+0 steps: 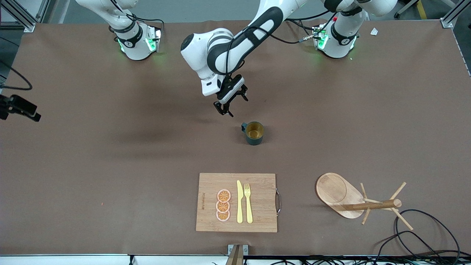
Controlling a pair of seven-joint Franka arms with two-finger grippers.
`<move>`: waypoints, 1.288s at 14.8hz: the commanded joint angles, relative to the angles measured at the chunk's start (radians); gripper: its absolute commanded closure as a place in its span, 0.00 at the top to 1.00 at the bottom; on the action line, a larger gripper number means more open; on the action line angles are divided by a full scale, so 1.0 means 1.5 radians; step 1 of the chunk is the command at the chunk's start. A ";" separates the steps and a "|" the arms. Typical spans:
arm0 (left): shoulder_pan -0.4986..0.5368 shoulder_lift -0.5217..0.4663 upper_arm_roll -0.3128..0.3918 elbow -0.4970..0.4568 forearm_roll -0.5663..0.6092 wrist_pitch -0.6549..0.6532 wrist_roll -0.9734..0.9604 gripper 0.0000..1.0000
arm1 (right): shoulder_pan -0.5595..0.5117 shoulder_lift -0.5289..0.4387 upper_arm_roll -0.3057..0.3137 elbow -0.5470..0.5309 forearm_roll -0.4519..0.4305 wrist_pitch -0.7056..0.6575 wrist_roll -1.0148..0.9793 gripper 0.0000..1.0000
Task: Pass cup and hang on rack
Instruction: 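Lower the left gripper and grasp the teal mug by its rim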
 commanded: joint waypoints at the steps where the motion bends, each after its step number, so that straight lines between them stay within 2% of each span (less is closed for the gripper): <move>1: -0.033 0.042 0.034 0.045 0.019 0.000 -0.020 0.99 | 0.005 -0.050 0.008 -0.066 -0.007 0.026 0.005 1.00; 3: -0.073 0.076 0.085 0.083 0.017 0.000 -0.029 0.98 | 0.019 -0.049 0.009 -0.055 -0.005 0.018 -0.002 1.00; 4: -0.077 0.081 0.095 0.085 0.016 0.000 -0.029 0.97 | 0.027 -0.048 0.008 -0.046 -0.009 0.015 -0.002 1.00; 9: -0.079 0.112 0.109 0.095 0.017 0.028 -0.115 0.90 | 0.024 -0.042 0.006 -0.015 -0.016 -0.001 -0.002 1.00; 13: -0.082 0.133 0.132 0.102 0.018 0.041 -0.120 0.84 | 0.000 -0.043 0.003 0.005 -0.013 -0.027 -0.001 1.00; 19: -0.084 0.133 0.136 0.098 0.018 0.040 -0.129 0.75 | 0.009 -0.041 0.008 0.032 -0.012 -0.071 -0.002 1.00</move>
